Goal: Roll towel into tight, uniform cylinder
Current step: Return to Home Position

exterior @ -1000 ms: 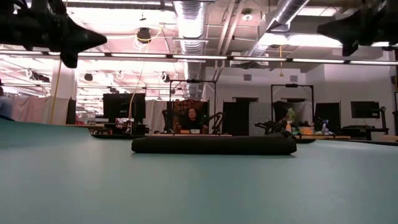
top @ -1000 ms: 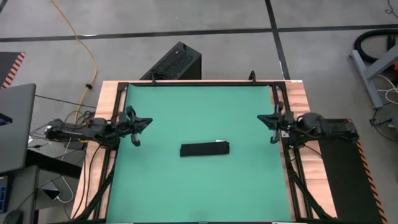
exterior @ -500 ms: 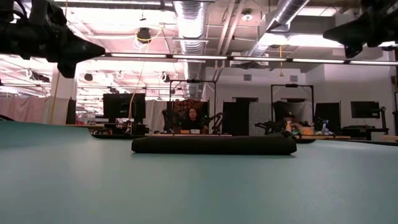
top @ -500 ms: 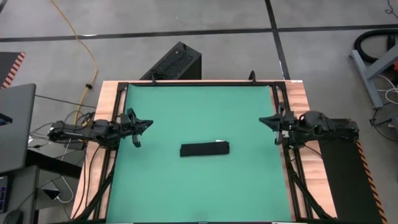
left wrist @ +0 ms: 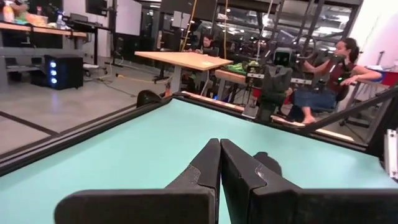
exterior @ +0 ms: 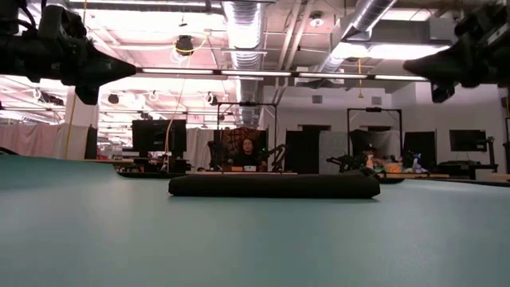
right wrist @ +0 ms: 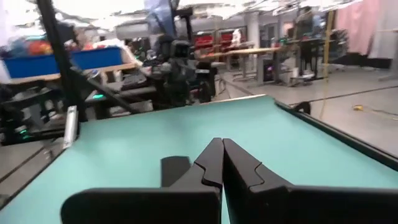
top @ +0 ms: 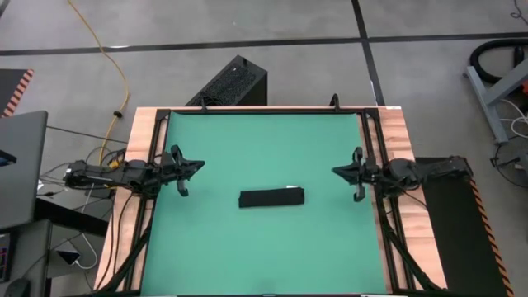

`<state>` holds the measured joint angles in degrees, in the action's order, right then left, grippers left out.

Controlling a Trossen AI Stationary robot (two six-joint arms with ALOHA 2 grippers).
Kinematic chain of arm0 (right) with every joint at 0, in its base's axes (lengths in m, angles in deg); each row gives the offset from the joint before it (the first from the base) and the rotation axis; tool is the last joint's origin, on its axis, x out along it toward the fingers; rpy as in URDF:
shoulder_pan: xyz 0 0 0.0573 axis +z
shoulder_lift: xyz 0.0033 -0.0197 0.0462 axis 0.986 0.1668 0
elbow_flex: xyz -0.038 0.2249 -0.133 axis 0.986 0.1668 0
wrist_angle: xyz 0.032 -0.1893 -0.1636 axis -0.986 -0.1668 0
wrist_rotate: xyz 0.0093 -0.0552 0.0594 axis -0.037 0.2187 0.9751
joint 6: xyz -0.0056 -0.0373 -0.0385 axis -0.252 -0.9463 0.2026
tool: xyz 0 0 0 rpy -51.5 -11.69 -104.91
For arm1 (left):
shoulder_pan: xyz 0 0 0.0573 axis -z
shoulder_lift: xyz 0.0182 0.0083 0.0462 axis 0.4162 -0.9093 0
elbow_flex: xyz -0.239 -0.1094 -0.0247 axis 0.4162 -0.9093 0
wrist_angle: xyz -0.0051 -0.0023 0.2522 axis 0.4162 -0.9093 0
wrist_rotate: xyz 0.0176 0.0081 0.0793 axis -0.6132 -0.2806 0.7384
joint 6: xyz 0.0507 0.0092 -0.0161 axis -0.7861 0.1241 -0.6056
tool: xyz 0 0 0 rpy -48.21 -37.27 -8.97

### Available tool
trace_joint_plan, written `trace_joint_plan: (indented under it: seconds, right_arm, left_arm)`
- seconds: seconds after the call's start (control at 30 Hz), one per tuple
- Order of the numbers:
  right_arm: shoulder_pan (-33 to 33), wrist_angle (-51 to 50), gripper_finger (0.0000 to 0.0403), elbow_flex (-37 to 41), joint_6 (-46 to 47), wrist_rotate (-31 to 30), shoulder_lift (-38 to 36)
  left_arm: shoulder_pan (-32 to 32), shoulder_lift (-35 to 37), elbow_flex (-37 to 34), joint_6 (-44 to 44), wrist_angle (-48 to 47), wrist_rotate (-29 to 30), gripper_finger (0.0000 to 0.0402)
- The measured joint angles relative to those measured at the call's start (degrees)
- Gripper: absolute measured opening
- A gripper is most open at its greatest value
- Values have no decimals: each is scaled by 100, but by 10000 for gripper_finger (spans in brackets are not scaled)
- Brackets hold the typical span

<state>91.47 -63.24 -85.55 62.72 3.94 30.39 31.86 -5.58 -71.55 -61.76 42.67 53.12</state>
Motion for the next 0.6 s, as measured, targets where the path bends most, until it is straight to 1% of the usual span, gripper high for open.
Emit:
trace_joint_plan:
  seconds: [0.13,0.27,0.6]
  right_arm:
    - [21,78,23,64,94,-238,20]
    - [20,56,23,64,-23,-249,-4]
    - [-33,18,23,64,-37,-245,66]
  left_arm:
    - [0,0,-2,-27,-52,122,0]
    - [0,0,-2,54,-249,200,0]
    - [0,-4,-9,88,-251,209,0]
